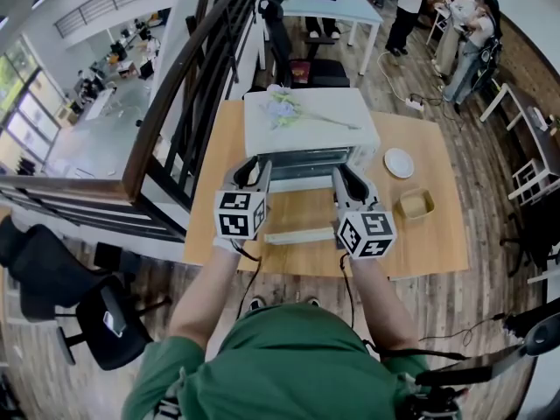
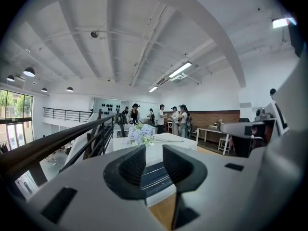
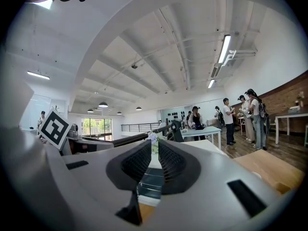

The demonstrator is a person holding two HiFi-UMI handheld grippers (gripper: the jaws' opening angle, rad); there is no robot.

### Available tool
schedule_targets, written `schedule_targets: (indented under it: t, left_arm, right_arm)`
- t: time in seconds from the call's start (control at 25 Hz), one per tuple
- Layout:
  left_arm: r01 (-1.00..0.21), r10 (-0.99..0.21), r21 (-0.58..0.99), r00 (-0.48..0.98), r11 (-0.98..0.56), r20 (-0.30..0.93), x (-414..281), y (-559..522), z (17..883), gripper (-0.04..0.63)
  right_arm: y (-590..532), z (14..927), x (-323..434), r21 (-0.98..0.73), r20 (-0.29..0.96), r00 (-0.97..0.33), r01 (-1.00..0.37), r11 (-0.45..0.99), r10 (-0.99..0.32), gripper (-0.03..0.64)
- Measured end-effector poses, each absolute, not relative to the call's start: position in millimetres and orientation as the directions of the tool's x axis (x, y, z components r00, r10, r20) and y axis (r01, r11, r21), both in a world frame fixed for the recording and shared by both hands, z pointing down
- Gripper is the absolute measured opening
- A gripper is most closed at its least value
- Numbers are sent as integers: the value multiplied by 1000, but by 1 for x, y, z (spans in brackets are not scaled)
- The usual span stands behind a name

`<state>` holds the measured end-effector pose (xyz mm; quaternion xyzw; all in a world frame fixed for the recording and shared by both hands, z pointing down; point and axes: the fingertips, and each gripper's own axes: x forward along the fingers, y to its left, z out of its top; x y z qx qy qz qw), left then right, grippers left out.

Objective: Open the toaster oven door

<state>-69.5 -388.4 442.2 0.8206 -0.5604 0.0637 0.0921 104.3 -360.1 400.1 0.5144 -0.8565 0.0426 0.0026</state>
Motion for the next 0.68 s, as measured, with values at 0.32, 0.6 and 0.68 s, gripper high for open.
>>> schedule_targets:
  t: [0.32,0.6,0.68]
  left_arm:
    - [-931,-904,81,366,-357,221,-68,-387,448,121]
    - [-929,-900,84,370,-361,229,-62,-382,452,121]
    - [-928,-899,86,372,-362,230,-60,-382,453,121]
  right_arm:
    - [-359,404,107,-79,56,-467,-883,462,-883,63]
    - [-355,407,111,-80,62,-468,-883,463,-881,63]
    - [-355,407,112,-80,62,-468,-883,463,-882,63]
